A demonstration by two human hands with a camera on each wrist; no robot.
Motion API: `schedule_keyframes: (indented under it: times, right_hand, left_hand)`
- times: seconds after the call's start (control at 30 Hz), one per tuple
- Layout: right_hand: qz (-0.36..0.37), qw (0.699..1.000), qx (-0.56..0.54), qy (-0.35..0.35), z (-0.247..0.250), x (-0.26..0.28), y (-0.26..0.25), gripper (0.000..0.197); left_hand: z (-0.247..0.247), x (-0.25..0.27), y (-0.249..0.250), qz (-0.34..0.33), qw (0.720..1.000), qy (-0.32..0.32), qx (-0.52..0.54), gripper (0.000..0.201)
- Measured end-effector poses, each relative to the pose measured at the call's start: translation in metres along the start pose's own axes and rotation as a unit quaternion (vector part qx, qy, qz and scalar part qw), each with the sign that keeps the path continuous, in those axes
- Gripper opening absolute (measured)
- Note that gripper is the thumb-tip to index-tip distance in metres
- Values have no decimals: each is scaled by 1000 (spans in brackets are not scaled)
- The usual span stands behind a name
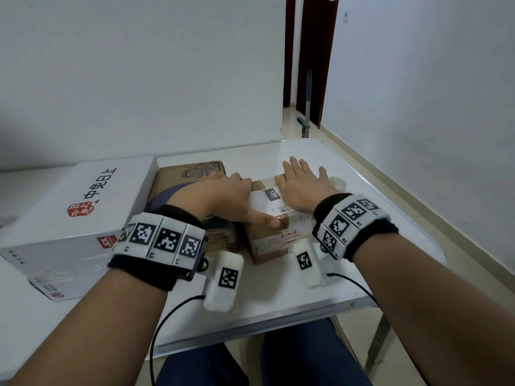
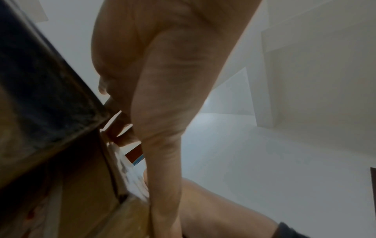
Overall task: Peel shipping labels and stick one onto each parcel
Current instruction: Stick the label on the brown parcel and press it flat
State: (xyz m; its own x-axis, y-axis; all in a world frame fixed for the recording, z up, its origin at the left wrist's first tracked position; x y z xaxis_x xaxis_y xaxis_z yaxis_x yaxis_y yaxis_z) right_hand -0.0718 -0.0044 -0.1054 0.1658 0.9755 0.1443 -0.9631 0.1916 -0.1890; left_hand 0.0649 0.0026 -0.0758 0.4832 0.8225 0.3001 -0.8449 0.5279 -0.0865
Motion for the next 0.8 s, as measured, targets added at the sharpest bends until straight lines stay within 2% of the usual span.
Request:
schedule_keyframes:
  times: [0.3,0.47,0.67,0.8]
  right_hand:
    - [-23,999,5,-37,5,4,23,60]
    - [-27,999,-7,-36,6,9,35,61]
    - [-46,997,3,-66,11,15,68,64]
    - [-28,999,-5,-31,32,16,65,64]
  left_hand:
    - [0,3,0,-1,1000,-17,19,109]
    - [-1,3,-1,-3,999,-26,27,118]
    - [-2,2,-3,3,999,-22,42,116]
    - [0,3,-4,-6,998,-32,51,114]
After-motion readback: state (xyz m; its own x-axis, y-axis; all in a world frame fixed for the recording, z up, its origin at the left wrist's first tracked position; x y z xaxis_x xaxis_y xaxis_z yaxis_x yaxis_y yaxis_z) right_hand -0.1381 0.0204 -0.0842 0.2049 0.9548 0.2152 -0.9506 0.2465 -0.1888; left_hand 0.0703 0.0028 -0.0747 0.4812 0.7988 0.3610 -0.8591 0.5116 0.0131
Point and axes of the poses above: each hand's wrist, its own x-axis away from the middle knuckle, its own z-axis out of the back of the hand, y = z × x, the point moved 8 cm from there along -x, towards the middle knuckle, and after that the axes turned 2 degrees about -y, right-handed, at the moved point
